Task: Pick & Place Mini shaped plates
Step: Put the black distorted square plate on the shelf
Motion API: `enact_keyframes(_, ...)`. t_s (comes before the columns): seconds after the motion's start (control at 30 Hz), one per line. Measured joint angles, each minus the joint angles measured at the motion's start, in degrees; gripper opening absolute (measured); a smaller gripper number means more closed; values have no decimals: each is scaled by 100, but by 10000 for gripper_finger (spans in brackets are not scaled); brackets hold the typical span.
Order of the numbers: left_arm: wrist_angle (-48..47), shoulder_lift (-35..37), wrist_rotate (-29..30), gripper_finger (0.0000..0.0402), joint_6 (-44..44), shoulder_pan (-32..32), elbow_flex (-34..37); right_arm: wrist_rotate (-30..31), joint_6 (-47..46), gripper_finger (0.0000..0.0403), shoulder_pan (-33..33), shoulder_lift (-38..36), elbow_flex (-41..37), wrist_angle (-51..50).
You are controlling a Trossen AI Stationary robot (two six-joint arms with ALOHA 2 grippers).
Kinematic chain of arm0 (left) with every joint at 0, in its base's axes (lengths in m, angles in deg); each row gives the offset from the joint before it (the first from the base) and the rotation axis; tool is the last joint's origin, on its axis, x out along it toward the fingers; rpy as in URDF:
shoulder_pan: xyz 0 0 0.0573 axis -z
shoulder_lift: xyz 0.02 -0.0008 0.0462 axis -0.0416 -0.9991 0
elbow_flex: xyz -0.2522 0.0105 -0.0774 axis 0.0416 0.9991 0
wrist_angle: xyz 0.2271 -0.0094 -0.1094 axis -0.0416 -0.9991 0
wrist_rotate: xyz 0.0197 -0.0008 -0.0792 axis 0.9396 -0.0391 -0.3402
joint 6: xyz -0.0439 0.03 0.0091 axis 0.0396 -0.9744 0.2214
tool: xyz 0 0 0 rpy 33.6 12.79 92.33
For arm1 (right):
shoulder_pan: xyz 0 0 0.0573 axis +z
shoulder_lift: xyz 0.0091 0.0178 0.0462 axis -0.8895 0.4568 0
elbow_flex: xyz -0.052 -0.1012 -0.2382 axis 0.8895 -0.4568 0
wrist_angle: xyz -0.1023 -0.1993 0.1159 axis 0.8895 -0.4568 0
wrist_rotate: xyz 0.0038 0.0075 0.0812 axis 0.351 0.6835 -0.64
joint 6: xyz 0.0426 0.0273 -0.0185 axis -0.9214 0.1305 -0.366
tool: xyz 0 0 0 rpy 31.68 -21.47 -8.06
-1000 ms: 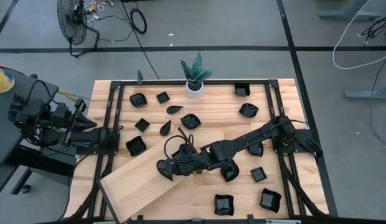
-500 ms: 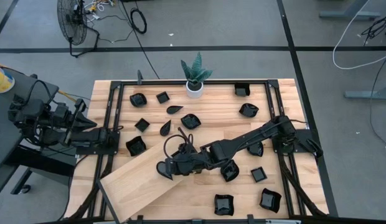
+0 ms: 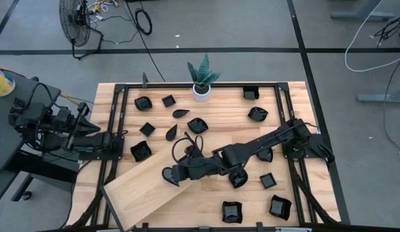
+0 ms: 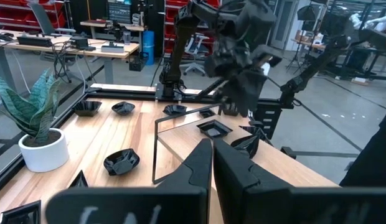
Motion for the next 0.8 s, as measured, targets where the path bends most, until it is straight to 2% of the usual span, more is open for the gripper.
enact_keyframes(0.47, 1, 0, 0, 18, 0, 0, 0, 463, 1864, 111, -810, -329, 0, 260)
enact_keyframes(0.7, -1, 0, -2, 18, 0, 0, -2, 392, 2995, 111, -1297, -555, -2, 222)
enact_keyframes(0.8, 0, 0, -4, 18, 0, 2, -1, 123, 3714, 111, -1539, -701, -2, 42)
